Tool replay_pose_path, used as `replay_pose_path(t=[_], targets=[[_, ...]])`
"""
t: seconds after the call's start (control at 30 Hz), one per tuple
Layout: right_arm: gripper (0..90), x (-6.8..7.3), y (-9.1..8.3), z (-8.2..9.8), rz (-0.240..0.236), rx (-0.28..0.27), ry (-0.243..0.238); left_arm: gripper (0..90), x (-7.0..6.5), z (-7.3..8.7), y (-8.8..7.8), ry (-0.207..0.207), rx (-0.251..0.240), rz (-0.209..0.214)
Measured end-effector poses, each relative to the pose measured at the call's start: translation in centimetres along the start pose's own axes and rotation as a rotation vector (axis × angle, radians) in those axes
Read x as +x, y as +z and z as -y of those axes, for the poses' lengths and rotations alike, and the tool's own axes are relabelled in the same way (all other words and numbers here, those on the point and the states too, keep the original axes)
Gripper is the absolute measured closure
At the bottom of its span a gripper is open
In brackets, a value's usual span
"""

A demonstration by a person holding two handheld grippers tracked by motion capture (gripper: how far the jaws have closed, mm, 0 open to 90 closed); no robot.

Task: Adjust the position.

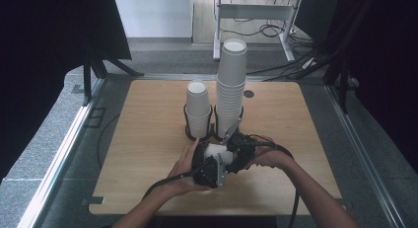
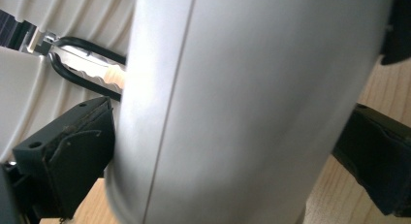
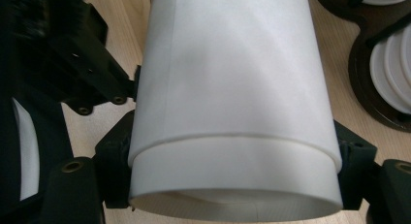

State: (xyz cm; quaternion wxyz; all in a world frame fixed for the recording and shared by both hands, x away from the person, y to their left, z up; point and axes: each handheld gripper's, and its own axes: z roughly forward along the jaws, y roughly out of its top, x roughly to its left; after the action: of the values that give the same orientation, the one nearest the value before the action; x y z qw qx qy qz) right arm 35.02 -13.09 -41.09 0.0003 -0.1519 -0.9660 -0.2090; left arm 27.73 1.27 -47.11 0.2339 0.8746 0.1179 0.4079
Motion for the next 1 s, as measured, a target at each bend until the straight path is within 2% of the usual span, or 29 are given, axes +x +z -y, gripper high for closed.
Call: replay_pose_path(t=[0.1, 0.2, 0.23, 0.33, 0.37, 0.6, 0.7, 1.0], targets=[[24.4, -0.2, 0.0, 0.4, 0.016, -0.003, 0.003, 0.0, 0.1, 0.0, -0.2, 0.004, 0.0, 0.002], [24.4, -0.4, 0.0, 0.9, 0.017, -0.017, 0.02, 0.0, 0.2, 0.2, -0.5, -0.01, -0.014, -0.008], [24.4, -0.5, -0.1, 1.1, 0.021, -0.025, 0.028, 0.0, 0.1, 0.3, -0.5, -0.036, -0.034, -0.01], [24.4, -0.6, -0.3, 1.5, 0.03, -0.057, 0.04, 0.0, 0.2, 0.6, -1.0, -0.056, -0.041, -0.012], [24.5, -0.7, -0.4, 1.7, 0.031, -0.07, 0.047, 0.0, 0.3, 0.7, -1.3, -0.049, -0.032, -0.016], [24.5, -0.5, -0.7, 2.5, 0.033, -0.157, 0.077, 0.0, 0.6, 2.0, -2.6, -0.112, -0.06, -0.008], [24.5, -0.2, -0.7, 2.9, 0.043, -0.209, 0.094, 0.0, 0.8, 2.5, -2.9, -0.159, -0.061, 0.014], [24.4, 0.5, -0.3, 3.9, 0.064, -0.35, 0.124, 2.3, 2.2, 4.3, -3.4, -0.367, -0.099, 0.081]])
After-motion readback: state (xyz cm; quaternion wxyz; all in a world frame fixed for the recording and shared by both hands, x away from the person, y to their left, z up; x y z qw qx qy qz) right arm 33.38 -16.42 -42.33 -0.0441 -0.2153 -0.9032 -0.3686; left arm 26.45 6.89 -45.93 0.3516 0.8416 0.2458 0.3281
